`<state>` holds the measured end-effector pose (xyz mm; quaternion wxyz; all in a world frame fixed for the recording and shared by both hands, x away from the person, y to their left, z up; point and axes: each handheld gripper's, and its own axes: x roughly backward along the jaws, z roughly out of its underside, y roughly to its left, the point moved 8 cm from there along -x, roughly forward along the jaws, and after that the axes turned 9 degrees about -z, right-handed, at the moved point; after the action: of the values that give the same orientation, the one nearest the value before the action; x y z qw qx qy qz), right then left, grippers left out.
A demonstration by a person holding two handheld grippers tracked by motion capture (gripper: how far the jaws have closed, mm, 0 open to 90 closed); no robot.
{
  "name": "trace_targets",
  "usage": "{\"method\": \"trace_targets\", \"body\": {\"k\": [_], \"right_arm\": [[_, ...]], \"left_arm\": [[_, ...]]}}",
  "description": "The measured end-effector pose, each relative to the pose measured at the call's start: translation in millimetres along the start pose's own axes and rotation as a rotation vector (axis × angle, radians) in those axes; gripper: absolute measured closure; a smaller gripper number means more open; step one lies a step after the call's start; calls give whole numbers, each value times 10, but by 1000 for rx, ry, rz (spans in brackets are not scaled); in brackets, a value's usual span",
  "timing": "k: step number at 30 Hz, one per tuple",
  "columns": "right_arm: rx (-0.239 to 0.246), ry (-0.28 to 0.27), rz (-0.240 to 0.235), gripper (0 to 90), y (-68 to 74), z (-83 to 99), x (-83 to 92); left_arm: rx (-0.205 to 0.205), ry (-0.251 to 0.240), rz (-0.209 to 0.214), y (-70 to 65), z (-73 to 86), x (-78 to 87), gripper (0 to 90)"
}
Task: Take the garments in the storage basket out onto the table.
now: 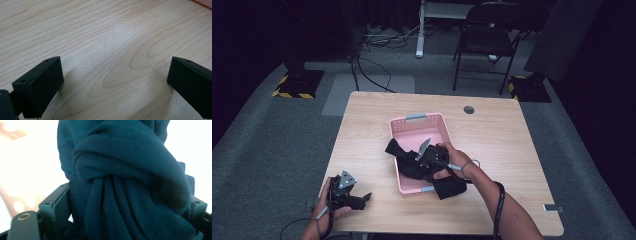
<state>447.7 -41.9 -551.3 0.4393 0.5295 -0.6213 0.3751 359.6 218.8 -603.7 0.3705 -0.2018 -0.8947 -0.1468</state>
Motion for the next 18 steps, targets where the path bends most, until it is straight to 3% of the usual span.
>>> {"method": "trace_targets", "body": {"k": [18], "right_arm": [[-16, -149, 55, 201, 58, 1, 296]], "left_arm": [[1, 0, 0, -1, 0, 0, 1]]}}
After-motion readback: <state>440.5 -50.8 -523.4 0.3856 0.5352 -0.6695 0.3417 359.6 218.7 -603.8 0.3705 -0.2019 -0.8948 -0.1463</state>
